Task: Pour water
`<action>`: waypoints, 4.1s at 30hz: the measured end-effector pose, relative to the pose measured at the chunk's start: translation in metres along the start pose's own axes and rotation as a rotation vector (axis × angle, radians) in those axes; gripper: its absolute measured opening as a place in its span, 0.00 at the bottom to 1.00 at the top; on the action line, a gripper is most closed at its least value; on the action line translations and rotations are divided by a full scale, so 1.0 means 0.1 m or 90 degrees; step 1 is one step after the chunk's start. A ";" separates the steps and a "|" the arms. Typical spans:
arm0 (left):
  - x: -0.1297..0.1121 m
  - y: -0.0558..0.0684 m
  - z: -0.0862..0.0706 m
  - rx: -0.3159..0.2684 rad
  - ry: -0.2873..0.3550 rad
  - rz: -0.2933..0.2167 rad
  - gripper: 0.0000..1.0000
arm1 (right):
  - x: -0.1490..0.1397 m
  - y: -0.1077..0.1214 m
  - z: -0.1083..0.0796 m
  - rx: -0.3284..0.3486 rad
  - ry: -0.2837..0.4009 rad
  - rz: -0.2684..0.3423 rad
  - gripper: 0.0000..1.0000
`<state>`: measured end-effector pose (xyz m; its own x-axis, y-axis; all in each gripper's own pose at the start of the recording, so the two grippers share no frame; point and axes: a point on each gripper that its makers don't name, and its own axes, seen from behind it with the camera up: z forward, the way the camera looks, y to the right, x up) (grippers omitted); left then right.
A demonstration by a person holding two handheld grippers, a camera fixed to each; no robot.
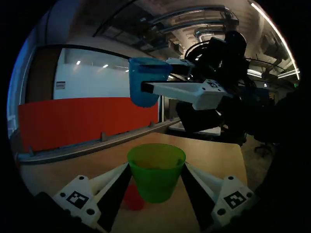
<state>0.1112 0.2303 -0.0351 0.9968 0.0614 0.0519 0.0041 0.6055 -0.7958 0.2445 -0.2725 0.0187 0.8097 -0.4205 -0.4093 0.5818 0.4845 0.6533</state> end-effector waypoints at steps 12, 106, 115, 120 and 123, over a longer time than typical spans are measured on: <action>-0.01 -0.05 0.02 0.009 -0.005 0.002 0.84 | 0.06 -0.17 -0.03 0.047 -0.001 0.282 0.88; -1.65 -0.60 -0.23 0.040 -0.375 0.003 0.84 | -2.06 -0.62 -0.27 0.100 -0.244 0.322 0.89; -1.79 -0.63 -0.22 0.033 -0.400 -0.002 0.84 | -2.30 -0.83 -0.24 0.125 -0.276 0.321 0.89; -1.85 -0.64 -0.19 0.028 -0.406 -0.009 0.84 | -2.41 -0.93 -0.23 0.135 -0.290 0.322 0.90; -1.88 -0.65 -0.18 0.026 -0.408 -0.012 0.84 | -2.46 -0.97 -0.23 0.138 -0.295 0.323 0.89</action>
<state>-0.0752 0.1655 -0.0040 0.7506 0.5049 0.4262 0.0051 0.6405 -0.7679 -0.0097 -0.1983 0.0413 0.8325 -0.4897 0.2592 0.0749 0.5631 0.8230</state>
